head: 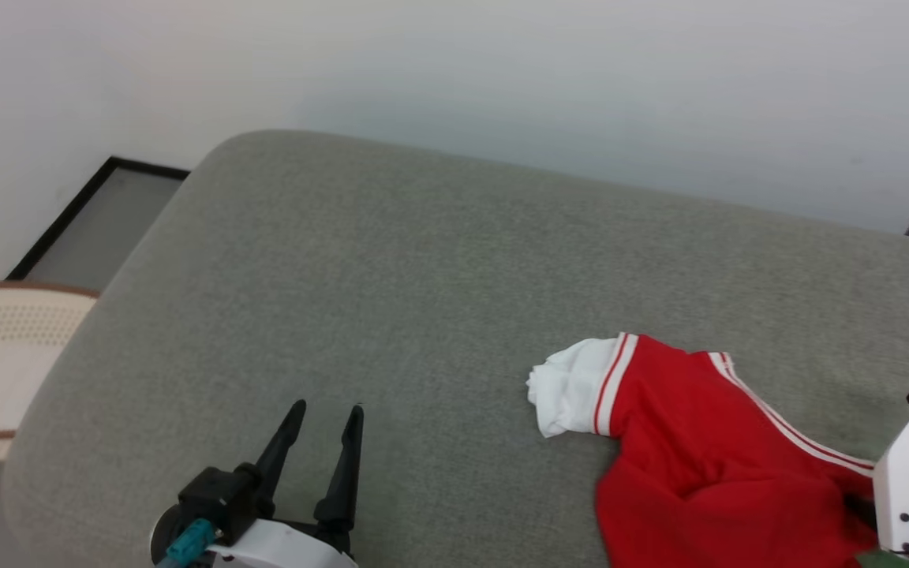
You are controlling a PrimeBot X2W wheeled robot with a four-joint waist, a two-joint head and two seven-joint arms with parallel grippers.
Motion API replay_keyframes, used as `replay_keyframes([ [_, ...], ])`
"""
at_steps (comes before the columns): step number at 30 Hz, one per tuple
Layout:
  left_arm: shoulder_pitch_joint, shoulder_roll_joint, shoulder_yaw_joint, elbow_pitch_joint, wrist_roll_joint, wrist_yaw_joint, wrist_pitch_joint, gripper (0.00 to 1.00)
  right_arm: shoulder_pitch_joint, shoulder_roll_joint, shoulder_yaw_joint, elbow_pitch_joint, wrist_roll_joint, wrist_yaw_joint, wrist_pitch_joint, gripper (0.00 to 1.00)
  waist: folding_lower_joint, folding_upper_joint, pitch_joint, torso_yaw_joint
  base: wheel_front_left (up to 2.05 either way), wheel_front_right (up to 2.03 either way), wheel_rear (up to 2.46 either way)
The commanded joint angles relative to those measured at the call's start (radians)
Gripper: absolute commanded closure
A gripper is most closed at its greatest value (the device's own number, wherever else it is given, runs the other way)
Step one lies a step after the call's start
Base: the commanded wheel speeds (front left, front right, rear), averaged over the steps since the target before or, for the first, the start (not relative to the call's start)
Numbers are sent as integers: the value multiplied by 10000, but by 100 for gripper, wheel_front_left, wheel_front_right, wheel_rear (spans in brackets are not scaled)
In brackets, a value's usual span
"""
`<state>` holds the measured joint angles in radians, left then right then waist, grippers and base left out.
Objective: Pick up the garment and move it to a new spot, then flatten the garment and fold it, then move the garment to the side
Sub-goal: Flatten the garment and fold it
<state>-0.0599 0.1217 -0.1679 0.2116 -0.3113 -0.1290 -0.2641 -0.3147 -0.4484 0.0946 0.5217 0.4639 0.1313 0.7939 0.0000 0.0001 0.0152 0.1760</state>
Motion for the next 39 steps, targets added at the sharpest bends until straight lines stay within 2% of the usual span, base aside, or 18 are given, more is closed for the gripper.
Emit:
replay_keyframes([
  [1, -104, 13, -25, 69, -14, -29, -4, 0, -196, 142, -20, 328, -119, -11, 23, 0, 0, -1, 207, 293, 0, 0, 0],
  [4, -158, -46, 44, 108, -61, -29, -4, 0, -358, 340, 20, 807, -90, -11, -99, 2, 0, -1, 243, 442, 0, 0, 0],
  [5, -152, -49, 54, 116, -61, -29, -4, 0, -377, 412, 69, 940, -36, -9, -131, 53, 0, -1, 243, 477, 0, 0, 0],
  [7, -134, -65, 90, 125, -61, -29, -4, 0, -420, 432, 154, 1208, -7, -9, -156, 90, 0, -1, 250, 530, 0, 0, 0],
  [8, -133, -78, 95, 126, -50, -29, -4, 0, -451, 435, 206, 1300, 12, -9, -178, 100, 0, -1, 255, 551, 0, 0, 0],
  [12, -136, -131, 177, 112, -36, -29, -4, 0, -525, 339, 300, 1561, 88, -12, -354, 100, 0, -1, 255, 599, 0, 0, 0],
  [16, -113, -164, 221, 109, -1, -29, -4, 0, -820, 297, 495, 1232, 321, -11, -751, 100, 0, -1, 212, 589, 0, 0, 0],
  [26, 122, -126, 338, 147, 35, -27, -4, 0, -803, -263, 2277, -1264, 426, -11, -1268, 100, 0, -1, -133, 449, 0, 0, 0],
  [34, 267, -115, 364, 119, -44, -29, -4, 0, -406, 104, 3465, -3405, 865, -11, -831, 100, 0, -1, -368, 455, 0, 0, 0],
  [39, 337, -111, 364, 97, -38, -29, -4, 0, -42, 368, 4099, -4180, 1005, -11, -430, 100, 0, -1, -396, 507, 0, 0, 0],
])
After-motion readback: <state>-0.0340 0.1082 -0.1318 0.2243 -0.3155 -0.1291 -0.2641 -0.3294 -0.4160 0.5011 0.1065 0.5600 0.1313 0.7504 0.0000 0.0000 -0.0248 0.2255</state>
